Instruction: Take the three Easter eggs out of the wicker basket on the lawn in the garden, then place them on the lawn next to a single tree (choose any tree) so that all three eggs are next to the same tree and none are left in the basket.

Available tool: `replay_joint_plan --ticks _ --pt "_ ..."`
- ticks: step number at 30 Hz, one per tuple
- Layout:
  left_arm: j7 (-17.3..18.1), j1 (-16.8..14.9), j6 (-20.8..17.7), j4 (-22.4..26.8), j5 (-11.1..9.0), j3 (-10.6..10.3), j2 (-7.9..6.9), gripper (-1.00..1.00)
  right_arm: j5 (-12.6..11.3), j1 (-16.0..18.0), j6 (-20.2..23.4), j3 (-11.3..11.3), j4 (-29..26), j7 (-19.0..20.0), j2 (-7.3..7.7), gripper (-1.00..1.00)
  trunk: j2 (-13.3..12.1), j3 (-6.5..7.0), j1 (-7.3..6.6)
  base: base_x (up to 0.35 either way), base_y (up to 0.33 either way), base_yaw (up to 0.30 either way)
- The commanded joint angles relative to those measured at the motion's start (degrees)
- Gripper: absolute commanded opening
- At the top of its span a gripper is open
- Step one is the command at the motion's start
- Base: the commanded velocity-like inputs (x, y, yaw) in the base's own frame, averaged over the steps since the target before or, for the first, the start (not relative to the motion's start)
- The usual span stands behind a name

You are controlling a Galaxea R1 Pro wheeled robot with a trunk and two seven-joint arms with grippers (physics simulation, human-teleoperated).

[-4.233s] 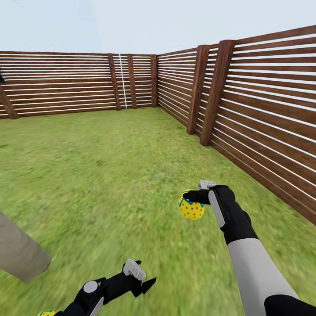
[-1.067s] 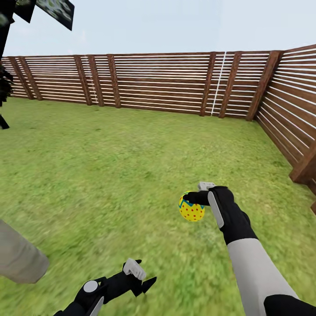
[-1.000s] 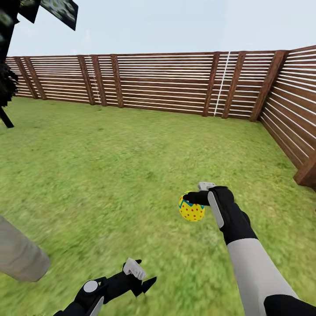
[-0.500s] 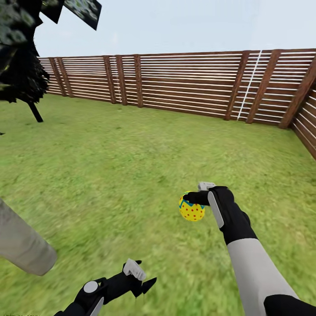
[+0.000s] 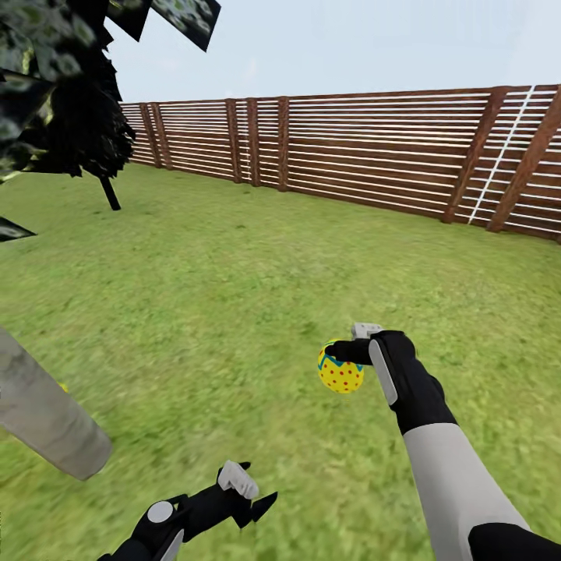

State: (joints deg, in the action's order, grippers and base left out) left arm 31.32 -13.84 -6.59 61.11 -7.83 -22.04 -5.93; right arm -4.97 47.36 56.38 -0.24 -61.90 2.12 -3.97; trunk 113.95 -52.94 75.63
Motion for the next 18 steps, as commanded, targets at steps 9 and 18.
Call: replay_joint_plan --ticks 9,18 --pt "-0.04 -0.05 -0.45 0.13 -0.56 -0.1 -0.09 1.0 -0.3 0.02 0.25 -0.03 -0.06 -0.1 0.01 -1.0 0.02 -0.05 0.02 0.23 -0.194 0.284" --pt "-0.03 -0.05 -0.49 0.31 -0.52 -0.1 -0.04 1.0 -0.3 0.02 0.27 -0.03 -0.06 -0.1 0.01 -1.0 0.02 -0.05 0.02 0.189 -0.227 0.284"
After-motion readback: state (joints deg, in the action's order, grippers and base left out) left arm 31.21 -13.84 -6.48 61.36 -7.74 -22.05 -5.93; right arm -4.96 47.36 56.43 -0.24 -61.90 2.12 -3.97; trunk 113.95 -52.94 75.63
